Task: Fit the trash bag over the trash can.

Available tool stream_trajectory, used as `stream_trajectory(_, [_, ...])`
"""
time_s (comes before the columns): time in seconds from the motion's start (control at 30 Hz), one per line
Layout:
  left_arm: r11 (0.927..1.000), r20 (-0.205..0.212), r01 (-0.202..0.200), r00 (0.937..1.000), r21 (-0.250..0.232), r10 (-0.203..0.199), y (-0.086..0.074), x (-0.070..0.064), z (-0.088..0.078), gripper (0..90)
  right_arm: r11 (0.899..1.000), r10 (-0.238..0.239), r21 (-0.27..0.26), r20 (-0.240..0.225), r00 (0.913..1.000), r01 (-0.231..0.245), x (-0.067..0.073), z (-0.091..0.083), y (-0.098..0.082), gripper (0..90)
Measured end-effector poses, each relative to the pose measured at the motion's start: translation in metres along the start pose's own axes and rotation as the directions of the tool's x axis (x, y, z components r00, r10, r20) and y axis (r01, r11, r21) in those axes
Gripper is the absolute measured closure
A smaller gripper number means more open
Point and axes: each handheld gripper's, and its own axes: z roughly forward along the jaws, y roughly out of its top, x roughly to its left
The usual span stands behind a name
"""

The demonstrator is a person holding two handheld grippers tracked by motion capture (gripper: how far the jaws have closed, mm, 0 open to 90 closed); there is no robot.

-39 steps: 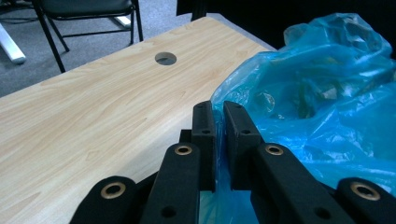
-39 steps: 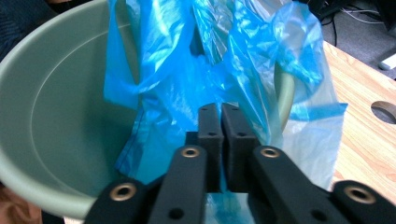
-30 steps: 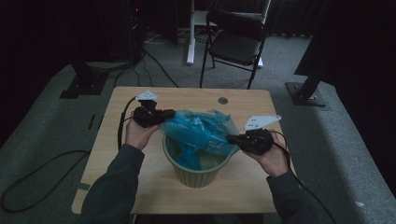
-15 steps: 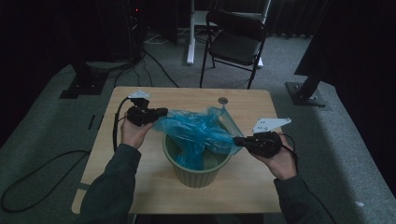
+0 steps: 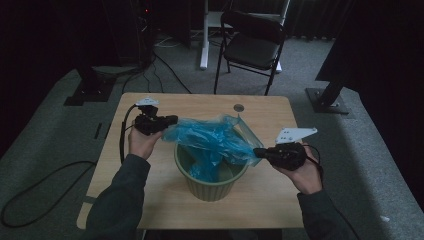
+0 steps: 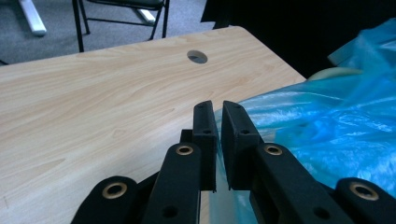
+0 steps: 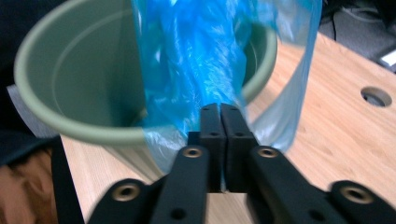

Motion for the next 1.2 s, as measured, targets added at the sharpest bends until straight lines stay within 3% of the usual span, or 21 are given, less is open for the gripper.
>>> stream_trajectory(0.2, [0.9999,0.009,-0.014,0.9999,0.000,0.014,0.001,-0.003,0.002,84.5,0.997,0.001,-0.072,-0.003,1.0000,-0.001,0.001,0.000,0.014,72.7])
stream_trajectory(0.37, [0.9997,0.015,-0.024,0.9996,-0.006,0.024,0.000,-0.004,0.002,84.5,0.993,0.005,-0.116,0.011,0.9999,-0.004,0.000,-0.001,0.021,71.2])
stream_trajectory(0.5, [0.9995,0.022,-0.029,0.9993,-0.007,0.029,0.001,-0.006,0.003,84.5,0.993,0.014,-0.118,0.050,0.9986,-0.008,-0.003,0.004,0.025,70.3])
stream_trajectory(0.53, [0.9993,0.029,-0.036,0.9989,-0.008,0.036,0.001,-0.007,0.004,84.5,0.994,0.027,-0.106,0.058,0.9979,-0.021,-0.008,0.013,0.027,66.8])
stream_trajectory(0.63, [0.9991,0.033,-0.042,0.9986,-0.008,0.042,0.001,-0.009,0.006,84.5,0.996,0.033,-0.086,0.057,0.9978,-0.028,-0.011,0.021,0.029,65.3])
stream_trajectory(0.67, [0.9989,0.036,-0.046,0.9983,-0.006,0.046,0.001,-0.010,0.008,84.6,0.997,0.035,-0.065,0.066,0.9972,-0.030,-0.014,0.030,0.030,74.0])
stream_trajectory(0.73, [0.9988,0.035,-0.049,0.9982,-0.002,0.049,0.001,-0.011,0.010,84.7,0.998,0.036,-0.057,0.071,0.9968,-0.032,-0.015,0.033,0.030,78.2])
stream_trajectory(0.77, [0.9987,0.037,-0.051,0.9980,0.000,0.051,0.001,-0.011,0.012,84.8,0.998,0.050,-0.040,0.095,0.9942,-0.046,-0.020,0.038,0.031,86.5])
stream_trajectory(0.8, [0.9987,0.037,-0.051,0.9980,0.000,0.051,0.001,-0.011,0.012,84.8,0.998,0.058,-0.035,0.104,0.9929,-0.055,-0.023,0.041,0.031,88.6])
stream_trajectory(0.9, [0.9989,0.036,-0.046,0.9983,0.006,0.045,0.000,-0.009,0.018,85.0,0.997,0.080,-0.032,0.118,0.9898,-0.077,-0.029,0.044,0.030,90.0])
stream_trajectory(1.07, [0.9991,0.031,-0.033,0.9990,0.026,0.032,-0.002,-0.007,0.026,85.7,0.986,0.165,-0.007,0.158,0.9736,-0.166,-0.046,0.055,0.020,90.0])
stream_trajectory(1.2, [0.9986,0.023,-0.019,0.9996,0.050,0.018,-0.008,-0.004,0.034,85.9,0.982,0.183,0.019,0.157,0.9705,-0.188,-0.048,0.059,0.011,90.0])
